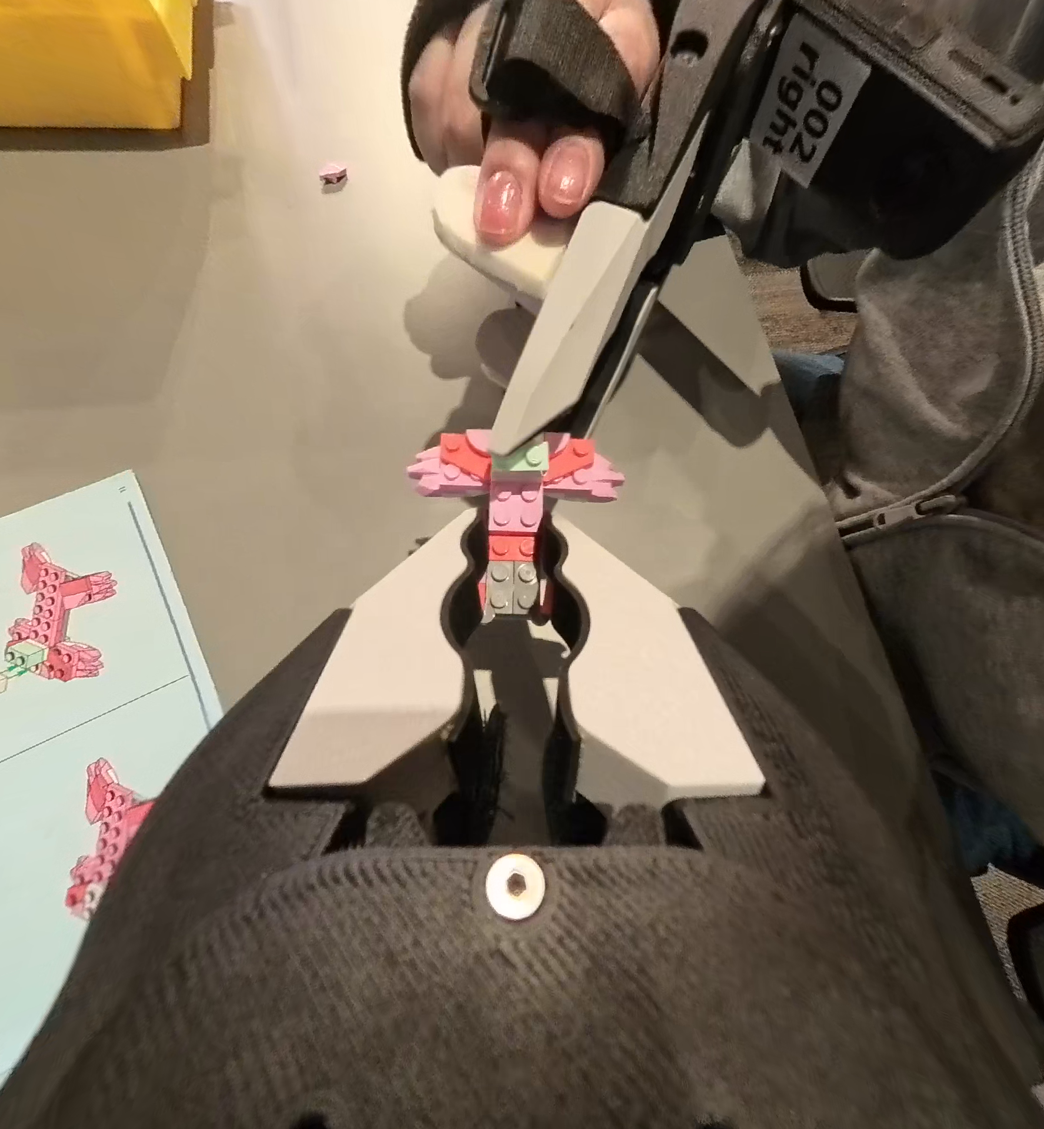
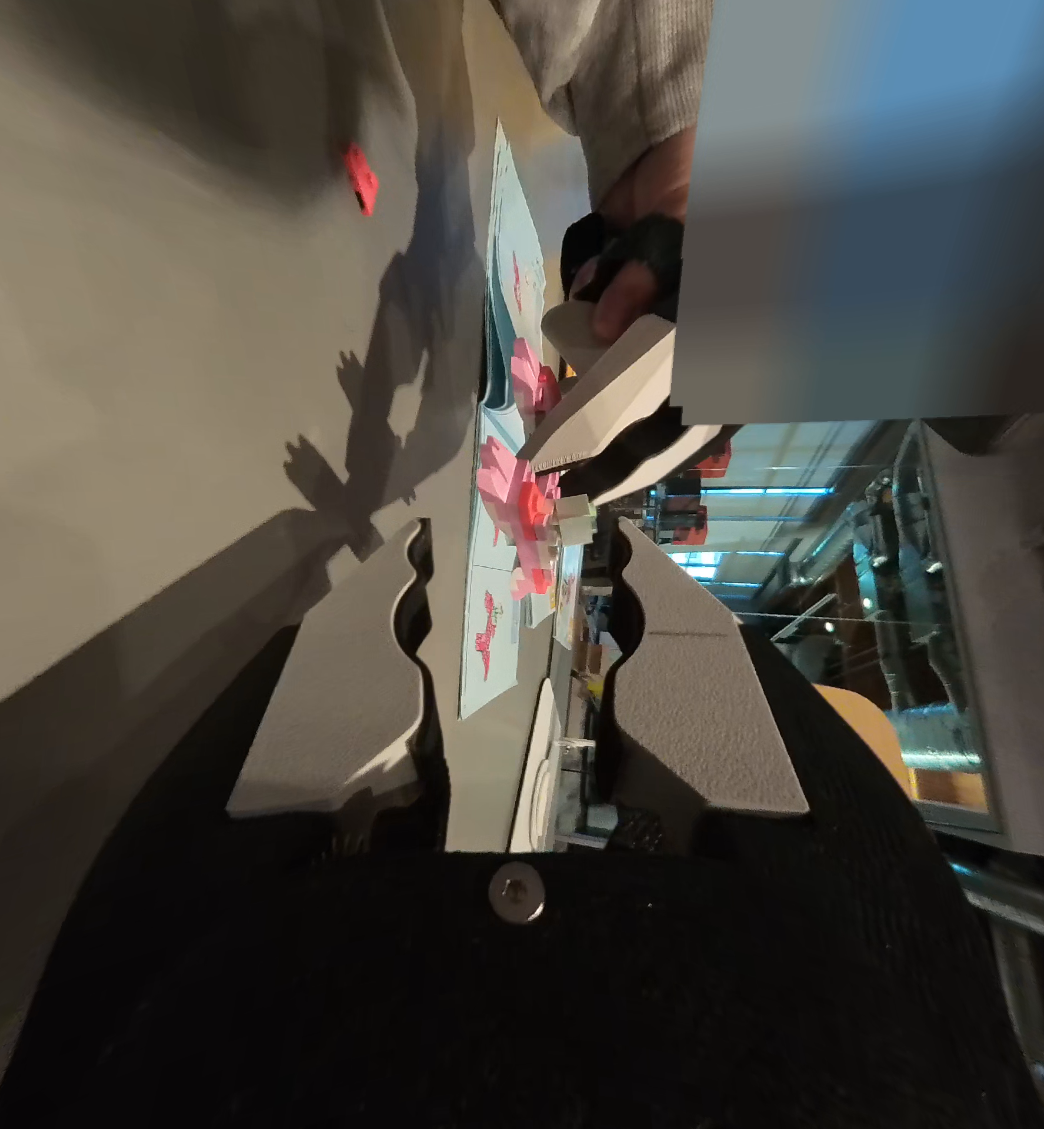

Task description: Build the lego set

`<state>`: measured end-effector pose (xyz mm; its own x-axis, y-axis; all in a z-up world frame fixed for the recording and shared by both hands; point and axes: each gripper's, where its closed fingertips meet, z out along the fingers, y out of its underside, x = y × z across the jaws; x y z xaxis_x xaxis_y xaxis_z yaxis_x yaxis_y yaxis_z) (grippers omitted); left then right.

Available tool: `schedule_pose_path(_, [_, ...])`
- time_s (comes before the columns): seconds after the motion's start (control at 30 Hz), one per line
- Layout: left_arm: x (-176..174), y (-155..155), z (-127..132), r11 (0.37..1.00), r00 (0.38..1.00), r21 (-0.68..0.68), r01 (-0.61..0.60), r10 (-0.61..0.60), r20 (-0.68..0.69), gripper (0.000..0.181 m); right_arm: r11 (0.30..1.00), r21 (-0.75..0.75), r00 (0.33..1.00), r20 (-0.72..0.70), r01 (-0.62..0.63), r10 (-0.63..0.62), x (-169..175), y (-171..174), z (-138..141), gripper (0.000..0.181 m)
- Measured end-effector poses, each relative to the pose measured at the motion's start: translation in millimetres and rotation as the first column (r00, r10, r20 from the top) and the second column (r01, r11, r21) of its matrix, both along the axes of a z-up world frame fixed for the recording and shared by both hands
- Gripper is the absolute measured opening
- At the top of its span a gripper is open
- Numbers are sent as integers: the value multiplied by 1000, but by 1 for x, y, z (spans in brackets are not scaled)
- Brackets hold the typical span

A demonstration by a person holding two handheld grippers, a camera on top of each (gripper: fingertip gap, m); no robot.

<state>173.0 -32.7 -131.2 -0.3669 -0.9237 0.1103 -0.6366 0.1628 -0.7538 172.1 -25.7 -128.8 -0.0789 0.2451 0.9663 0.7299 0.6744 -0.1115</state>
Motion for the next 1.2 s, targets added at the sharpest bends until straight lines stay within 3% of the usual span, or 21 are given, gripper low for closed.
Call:
schedule_pose_path(0.13, [1,-4,-3,1000,1000,-13,15,-16,-9,16,1000,20,1000,1,-2,2,-1,1,-1,52])
schedule_pose_path(0.23, [3,-6,-4,999,1000,-32,17,-17,-10,16,999,36,1000,-21,-9,10,-1,-1,4,31])
schedule_pose_path(0.67, [7,0,-3,990,999,-134,-41,40,-8,16,995,-26,995,1,100,-100,5,7,2,28])
schedule_pose_path(0.87, [6,5,-4,987,998,-144,-66,65,-14,17,989,18,989,7,148,-149,6,12,2,28])
schedule_pose_path(1.2, [8,7,-6,970,997,-229,-77,77,-12,17,987,-106,988,-88,118,-127,7,15,0,29])
